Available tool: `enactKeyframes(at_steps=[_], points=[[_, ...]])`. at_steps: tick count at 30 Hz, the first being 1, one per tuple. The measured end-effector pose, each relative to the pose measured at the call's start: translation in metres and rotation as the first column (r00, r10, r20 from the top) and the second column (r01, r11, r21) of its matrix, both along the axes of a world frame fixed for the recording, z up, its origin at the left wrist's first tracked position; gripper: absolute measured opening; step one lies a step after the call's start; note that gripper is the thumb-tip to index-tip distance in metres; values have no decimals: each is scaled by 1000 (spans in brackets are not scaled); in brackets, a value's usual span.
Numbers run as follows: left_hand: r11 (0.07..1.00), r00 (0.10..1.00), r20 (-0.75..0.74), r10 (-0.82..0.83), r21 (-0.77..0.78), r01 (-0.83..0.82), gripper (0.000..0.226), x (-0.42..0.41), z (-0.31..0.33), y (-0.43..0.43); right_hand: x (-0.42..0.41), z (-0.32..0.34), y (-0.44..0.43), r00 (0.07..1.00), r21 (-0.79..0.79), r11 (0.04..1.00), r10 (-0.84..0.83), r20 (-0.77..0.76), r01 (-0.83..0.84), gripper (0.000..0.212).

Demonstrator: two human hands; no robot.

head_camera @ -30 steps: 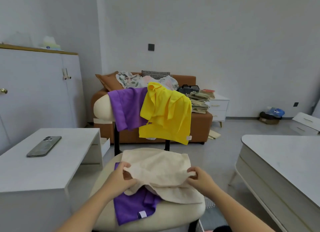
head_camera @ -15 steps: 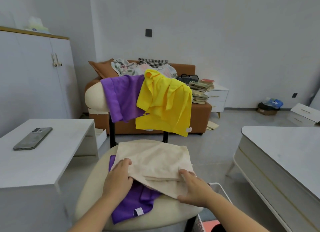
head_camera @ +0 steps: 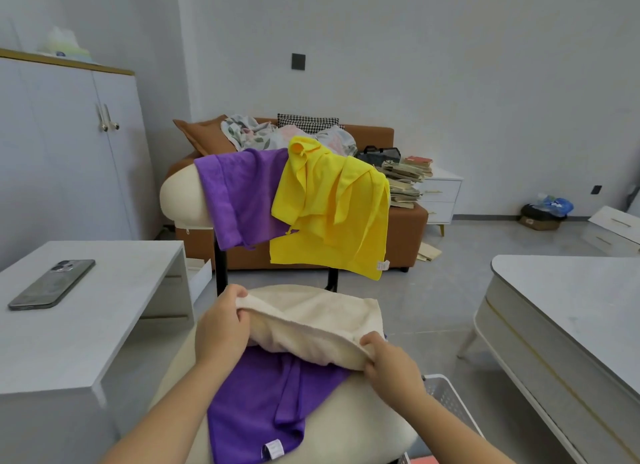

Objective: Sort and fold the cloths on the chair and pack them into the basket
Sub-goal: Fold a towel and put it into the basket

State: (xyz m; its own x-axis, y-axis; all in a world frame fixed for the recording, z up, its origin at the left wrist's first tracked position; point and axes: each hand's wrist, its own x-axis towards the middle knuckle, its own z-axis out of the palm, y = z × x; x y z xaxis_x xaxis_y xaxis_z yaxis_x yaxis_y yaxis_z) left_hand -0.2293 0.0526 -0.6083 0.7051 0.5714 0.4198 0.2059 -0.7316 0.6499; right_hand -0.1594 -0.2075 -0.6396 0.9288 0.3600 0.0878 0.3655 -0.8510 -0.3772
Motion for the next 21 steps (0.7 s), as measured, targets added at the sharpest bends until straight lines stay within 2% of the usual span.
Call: enactKeyframes(at_steps=[2, 4, 6, 9, 13, 16, 21], points=[[999, 1000, -17, 17, -46, -18, 37, 3, -8, 5, 12, 3, 2, 993, 243, 965, -76, -89, 96, 23], [993, 999, -18, 29, -115, -30, 43, 4, -16, 5, 24, 6, 6, 980, 469, 863, -130, -151, 187, 19], [983, 999, -5, 52, -174, -53, 43, 3, -23, 4, 35, 9, 10, 974, 582, 782, -159, -161, 224, 21], [976, 996, 35, 84, -202, -76, 37, 0, -34, 8, 46, 10, 12, 967, 661, 706, -168, -193, 254, 25], [981, 996, 77, 39, -191, -23, 27, -1, -35, 19, 58, 9, 9, 961, 714, 643, -182, -210, 278, 19], [992, 996, 88, -4, -124, 15, 21, 2, -21, 26, 63, 14, 7, 965, 709, 655, -181, -189, 262, 16], [989, 996, 4, -93, 112, 92, 6, -1, 6, 44, 64, 34, -1, 979, 662, 722, -175, -107, 201, 8]])
